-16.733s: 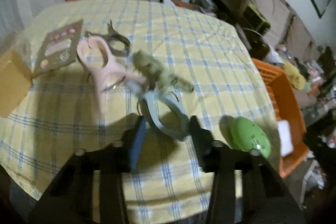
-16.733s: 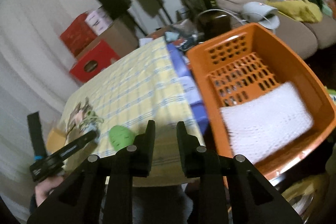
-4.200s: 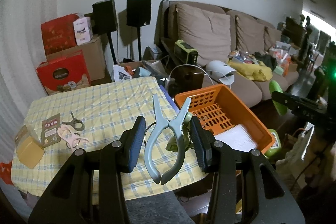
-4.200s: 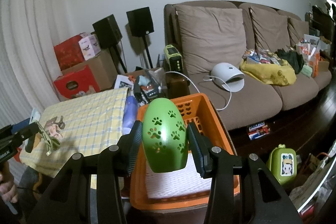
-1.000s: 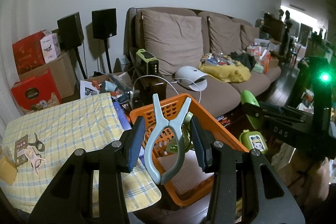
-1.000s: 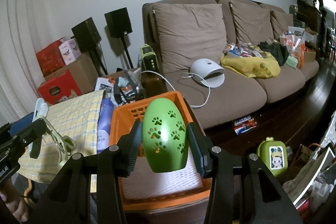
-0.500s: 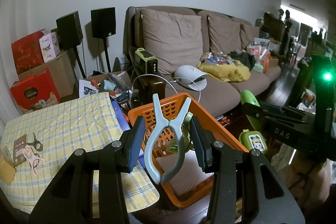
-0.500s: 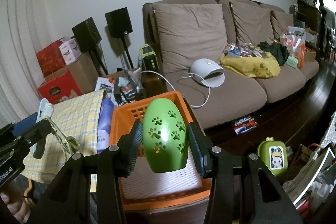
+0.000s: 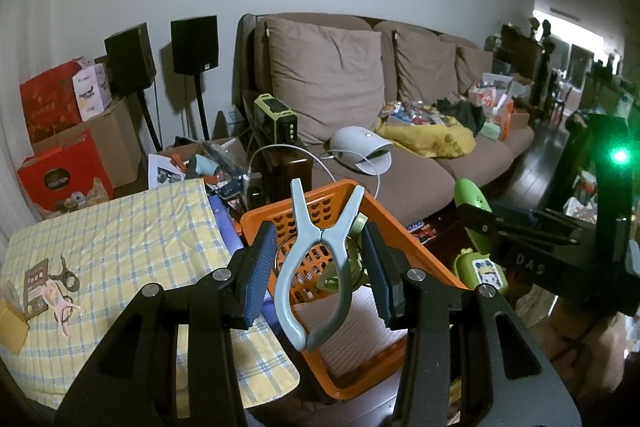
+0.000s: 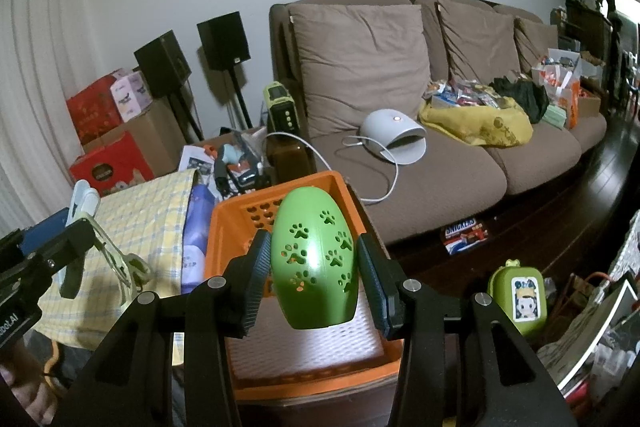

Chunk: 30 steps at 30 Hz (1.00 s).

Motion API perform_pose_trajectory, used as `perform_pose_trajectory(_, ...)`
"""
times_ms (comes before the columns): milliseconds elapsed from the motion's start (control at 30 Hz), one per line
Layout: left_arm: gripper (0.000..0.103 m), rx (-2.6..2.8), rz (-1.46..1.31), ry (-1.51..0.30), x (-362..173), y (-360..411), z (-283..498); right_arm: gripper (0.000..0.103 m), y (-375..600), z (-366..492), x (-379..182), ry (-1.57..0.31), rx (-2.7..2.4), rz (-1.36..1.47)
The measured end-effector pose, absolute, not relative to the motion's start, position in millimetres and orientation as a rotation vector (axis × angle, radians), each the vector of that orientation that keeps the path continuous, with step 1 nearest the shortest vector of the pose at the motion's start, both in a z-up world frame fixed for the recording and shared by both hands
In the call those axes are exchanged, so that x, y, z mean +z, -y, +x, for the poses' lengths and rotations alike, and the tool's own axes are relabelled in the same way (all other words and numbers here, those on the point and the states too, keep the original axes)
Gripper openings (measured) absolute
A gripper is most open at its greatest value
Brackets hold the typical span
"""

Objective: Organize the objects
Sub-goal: 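Hold both objects above the orange basket rim with both tools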

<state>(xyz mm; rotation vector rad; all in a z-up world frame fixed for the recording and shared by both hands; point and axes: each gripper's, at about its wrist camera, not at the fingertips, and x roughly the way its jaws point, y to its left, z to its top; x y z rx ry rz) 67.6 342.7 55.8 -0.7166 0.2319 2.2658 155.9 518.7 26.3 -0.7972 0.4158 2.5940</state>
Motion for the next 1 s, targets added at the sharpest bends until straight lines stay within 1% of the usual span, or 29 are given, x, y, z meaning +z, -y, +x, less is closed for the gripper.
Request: perform_pose_trajectory(1000,0.041,2.262,-0.693,-0.223,67,-354,64,0.045,-533,165,27,-0.447,2.569,-0.785)
